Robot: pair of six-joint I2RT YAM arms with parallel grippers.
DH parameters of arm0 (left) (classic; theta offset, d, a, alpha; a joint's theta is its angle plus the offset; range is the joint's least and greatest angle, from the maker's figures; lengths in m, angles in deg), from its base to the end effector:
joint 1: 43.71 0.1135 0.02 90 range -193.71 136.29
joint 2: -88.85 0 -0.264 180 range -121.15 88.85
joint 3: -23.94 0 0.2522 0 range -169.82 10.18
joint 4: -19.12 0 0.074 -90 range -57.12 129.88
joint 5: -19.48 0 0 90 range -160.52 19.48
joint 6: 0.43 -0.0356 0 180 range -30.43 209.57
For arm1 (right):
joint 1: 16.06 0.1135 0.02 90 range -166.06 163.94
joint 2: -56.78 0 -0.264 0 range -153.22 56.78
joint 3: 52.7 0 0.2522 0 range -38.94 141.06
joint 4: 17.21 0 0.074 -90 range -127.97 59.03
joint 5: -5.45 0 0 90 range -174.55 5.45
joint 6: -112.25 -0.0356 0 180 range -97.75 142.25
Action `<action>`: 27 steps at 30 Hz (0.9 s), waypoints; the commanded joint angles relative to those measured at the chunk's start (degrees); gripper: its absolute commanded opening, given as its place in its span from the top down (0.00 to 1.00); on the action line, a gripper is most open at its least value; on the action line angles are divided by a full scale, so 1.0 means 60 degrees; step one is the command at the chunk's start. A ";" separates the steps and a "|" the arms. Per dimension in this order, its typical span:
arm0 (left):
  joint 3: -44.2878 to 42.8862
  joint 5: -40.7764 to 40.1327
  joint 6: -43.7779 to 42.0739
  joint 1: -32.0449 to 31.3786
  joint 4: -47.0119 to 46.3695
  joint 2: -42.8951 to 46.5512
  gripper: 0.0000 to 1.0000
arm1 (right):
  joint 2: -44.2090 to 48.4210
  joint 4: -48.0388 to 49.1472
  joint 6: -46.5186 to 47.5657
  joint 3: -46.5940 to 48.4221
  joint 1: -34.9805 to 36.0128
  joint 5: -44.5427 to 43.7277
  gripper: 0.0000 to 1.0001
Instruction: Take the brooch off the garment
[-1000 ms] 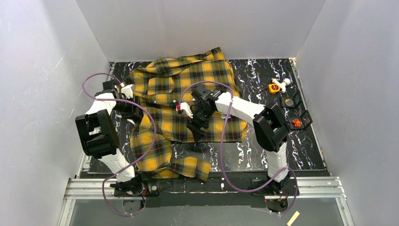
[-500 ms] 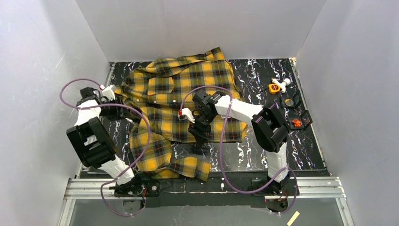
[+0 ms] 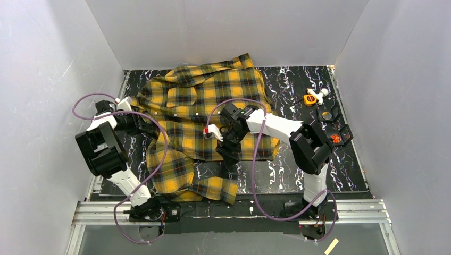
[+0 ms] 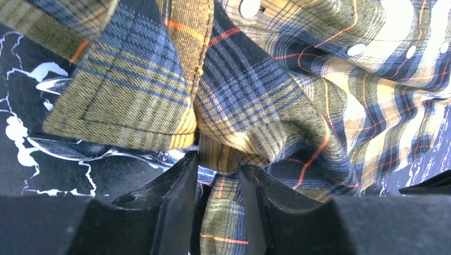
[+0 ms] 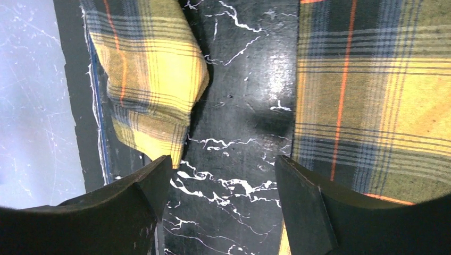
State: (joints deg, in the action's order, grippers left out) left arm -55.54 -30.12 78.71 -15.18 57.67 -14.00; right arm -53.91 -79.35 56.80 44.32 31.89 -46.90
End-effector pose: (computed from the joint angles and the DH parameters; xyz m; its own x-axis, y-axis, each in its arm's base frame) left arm 0.3254 0.1506 0.1816 -0.7793 -0.2603 -0.5700 0.0521 0.8796 -0.4729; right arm 0.2406 0.2992 0.2018 -0.1445 -0.8306 -0.5378 -0.9351 -0.0631 0.3487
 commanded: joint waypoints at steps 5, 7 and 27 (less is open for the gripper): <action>-0.0032 0.0068 0.0582 -0.0047 -0.0067 0.0741 1.00 | 0.0767 -0.0303 0.0654 -0.0376 0.0183 0.0243 0.20; -0.0412 -0.0592 0.0244 -0.0035 0.0890 0.1028 1.00 | 0.0820 -0.0412 0.0786 -0.0358 0.0183 0.0204 0.21; -0.2242 -0.6735 -0.1605 0.0070 0.3629 0.0544 1.00 | 0.1949 -0.0025 0.1483 -0.1776 0.1922 -0.0322 0.26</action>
State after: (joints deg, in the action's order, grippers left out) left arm -66.64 -67.73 69.03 -15.31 76.75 -9.32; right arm -45.89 -80.60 64.12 35.71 41.83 -48.01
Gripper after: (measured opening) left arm 0.019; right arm 0.754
